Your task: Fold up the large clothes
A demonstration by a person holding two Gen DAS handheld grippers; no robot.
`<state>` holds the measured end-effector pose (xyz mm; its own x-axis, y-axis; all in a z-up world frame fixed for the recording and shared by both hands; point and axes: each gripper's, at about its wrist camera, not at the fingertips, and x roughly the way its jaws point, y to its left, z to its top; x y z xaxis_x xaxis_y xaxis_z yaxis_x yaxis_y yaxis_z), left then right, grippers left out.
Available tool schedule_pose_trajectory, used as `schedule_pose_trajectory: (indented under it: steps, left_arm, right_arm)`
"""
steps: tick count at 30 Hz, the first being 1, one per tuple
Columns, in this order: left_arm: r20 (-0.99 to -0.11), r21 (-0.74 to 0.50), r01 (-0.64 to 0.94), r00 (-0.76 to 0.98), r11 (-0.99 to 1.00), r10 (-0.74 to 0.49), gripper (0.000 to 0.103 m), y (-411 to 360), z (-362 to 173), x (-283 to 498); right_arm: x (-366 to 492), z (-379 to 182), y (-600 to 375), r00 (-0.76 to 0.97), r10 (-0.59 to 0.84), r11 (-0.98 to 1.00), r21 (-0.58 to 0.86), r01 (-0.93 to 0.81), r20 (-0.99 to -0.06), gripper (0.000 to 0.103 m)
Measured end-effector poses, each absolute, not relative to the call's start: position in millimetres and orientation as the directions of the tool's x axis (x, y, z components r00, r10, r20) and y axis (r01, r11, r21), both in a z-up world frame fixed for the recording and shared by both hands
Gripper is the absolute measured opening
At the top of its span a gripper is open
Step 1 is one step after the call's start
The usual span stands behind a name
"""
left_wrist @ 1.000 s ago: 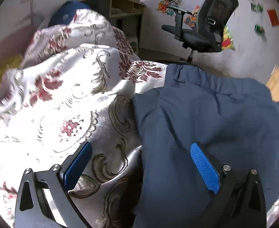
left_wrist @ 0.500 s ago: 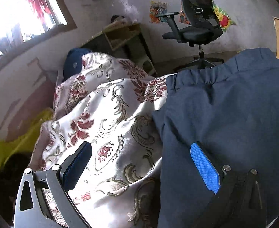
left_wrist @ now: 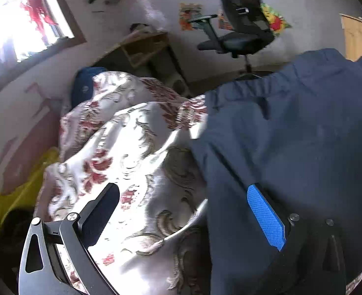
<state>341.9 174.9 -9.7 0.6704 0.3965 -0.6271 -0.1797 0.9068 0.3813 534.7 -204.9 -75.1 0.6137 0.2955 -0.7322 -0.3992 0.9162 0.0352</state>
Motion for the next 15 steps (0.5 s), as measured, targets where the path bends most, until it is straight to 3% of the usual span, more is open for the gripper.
schedule_pose_trajectory:
  steps: [4,11,15]
  left_arm:
    - [-0.695,0.252,-0.088,0.677,0.964,0.243,0.102,186,-14,347]
    - [-0.785,-0.193,0.013,0.597,0.981,-0.163,0.102,236,-26,367]
    - [-0.796,-0.251,0.052,0.557,0.967,-0.237,0.102,241,-31,379]
  right_arm:
    - [553,-86,-213,0.524,0.390,0.885,0.153,-0.439,-0.757,0.103]
    - [581,-109,-232,0.310,0.580,0.793,0.435,-0.425,-0.754,0.103]
    - [593,-118,-240,0.235,0.649,0.741,0.533,-0.408,-0.723,0.103]
